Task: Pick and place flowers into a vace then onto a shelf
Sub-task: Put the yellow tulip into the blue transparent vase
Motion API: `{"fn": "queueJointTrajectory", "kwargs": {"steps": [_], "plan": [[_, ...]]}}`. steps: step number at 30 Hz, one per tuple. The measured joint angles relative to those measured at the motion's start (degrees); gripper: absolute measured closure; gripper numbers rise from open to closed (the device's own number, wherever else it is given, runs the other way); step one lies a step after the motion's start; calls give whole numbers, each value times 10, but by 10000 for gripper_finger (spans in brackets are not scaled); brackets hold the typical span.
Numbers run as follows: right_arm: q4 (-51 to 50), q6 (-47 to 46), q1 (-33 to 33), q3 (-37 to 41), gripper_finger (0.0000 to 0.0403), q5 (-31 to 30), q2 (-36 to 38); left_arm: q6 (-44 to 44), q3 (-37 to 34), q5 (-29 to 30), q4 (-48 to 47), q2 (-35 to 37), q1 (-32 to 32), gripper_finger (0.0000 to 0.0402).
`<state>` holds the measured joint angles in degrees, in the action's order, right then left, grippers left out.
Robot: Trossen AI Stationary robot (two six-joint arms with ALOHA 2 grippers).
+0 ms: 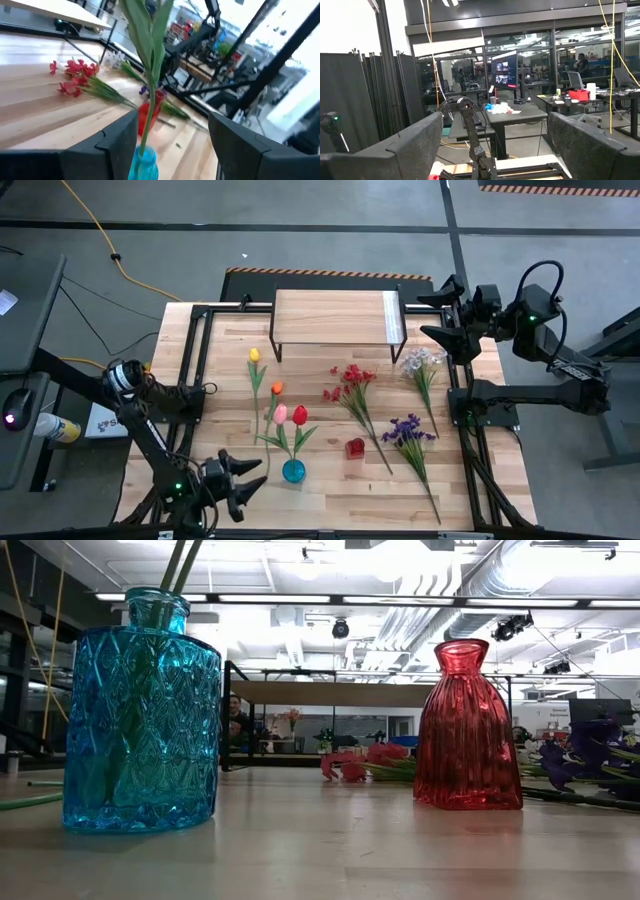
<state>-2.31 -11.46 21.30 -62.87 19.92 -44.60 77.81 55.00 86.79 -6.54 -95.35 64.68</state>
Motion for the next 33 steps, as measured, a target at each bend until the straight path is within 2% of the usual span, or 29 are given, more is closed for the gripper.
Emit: {"fn": "queueJointTrajectory", "kwargs": {"steps": [2,5,11,13,17,24,29,33], "plan": [[0,0,0,0,49,-1,0,24,0,-44,-33,0,-8,129],[0,1,0,0,49,-11,0,112,0,-117,-110,4,-29,132],[0,2,0,0,49,-35,0,354,0,-368,-326,4,-86,129],[0,1,0,0,49,-35,0,418,0,-416,-394,4,-93,127],[0,1,0,0,49,-35,0,506,0,-431,-517,15,-92,126],[1,2,0,0,49,-45,0,600,0,-490,-668,35,-106,124],[2,12,0,0,49,-50,0,618,0,-490,-705,37,-139,124],[4,13,0,0,49,-50,0,620,-17,-489,-699,37,-182,124]]}}
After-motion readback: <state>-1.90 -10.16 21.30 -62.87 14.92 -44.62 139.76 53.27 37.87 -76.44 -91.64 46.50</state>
